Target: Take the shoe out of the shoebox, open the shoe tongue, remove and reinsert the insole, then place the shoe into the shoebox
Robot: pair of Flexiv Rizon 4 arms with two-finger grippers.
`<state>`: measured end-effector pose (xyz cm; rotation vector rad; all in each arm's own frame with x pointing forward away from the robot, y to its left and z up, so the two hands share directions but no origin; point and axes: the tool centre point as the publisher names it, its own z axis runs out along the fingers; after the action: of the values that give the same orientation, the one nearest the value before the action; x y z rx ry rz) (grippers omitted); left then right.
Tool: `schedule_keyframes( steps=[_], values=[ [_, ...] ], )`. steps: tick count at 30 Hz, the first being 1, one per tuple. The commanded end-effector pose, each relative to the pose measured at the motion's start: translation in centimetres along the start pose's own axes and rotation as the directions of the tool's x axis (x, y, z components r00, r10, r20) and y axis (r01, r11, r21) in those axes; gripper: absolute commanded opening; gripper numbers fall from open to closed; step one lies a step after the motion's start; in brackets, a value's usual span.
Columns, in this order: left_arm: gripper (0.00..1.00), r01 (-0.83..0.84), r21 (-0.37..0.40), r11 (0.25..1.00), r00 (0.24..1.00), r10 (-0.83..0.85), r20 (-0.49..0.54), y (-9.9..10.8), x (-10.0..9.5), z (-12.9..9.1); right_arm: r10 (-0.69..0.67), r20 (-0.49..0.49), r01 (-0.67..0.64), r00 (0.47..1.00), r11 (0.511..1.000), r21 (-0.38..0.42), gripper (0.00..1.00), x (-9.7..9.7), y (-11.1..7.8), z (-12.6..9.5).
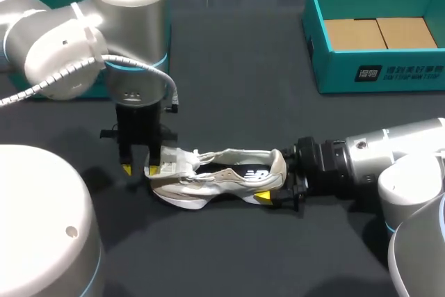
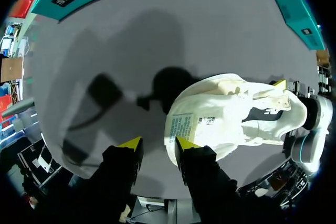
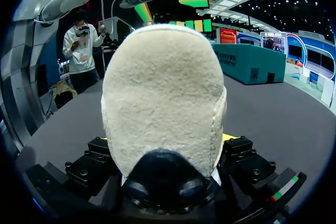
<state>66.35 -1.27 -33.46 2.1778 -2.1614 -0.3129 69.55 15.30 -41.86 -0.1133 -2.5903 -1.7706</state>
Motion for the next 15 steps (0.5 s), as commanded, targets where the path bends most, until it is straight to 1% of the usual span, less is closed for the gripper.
schedule_keyframes(
  steps=[1,4,8,14,15],
  values=[
    [0.39,-0.004,-0.019,1.0,0.999,0.005,0.039,-0.6,0.6,0.1,0.001,0.001,-0.001,1.0,1.0,0.003,0.0,-0.1,-0.2,0.2],
    [0.37,-0.015,-0.005,1.0,0.999,0.015,0.038,-0.5,0.4,-0.8,0.001,0.001,-0.001,1.0,1.0,0.003,0.0,-0.1,-0.2,0.2],
    [0.38,-0.059,0.032,0.998,0.998,0.058,0.027,-0.3,0.6,-2.7,0.001,0.001,-0.001,1.0,1.0,0.003,0.0,-0.1,-0.2,0.2],
    [0.38,-0.147,0.095,0.985,0.989,0.147,0.002,-0.6,1.4,-6.5,0.001,0.001,-0.001,1.0,1.0,0.003,0.0,-0.1,-0.2,0.2],
    [0.38,-0.166,0.107,0.98,0.986,0.167,-0.001,-0.7,1.5,-6.8,0.001,0.001,-0.001,1.0,1.0,0.003,0.0,-0.1,-0.2,0.2]
  ],
)
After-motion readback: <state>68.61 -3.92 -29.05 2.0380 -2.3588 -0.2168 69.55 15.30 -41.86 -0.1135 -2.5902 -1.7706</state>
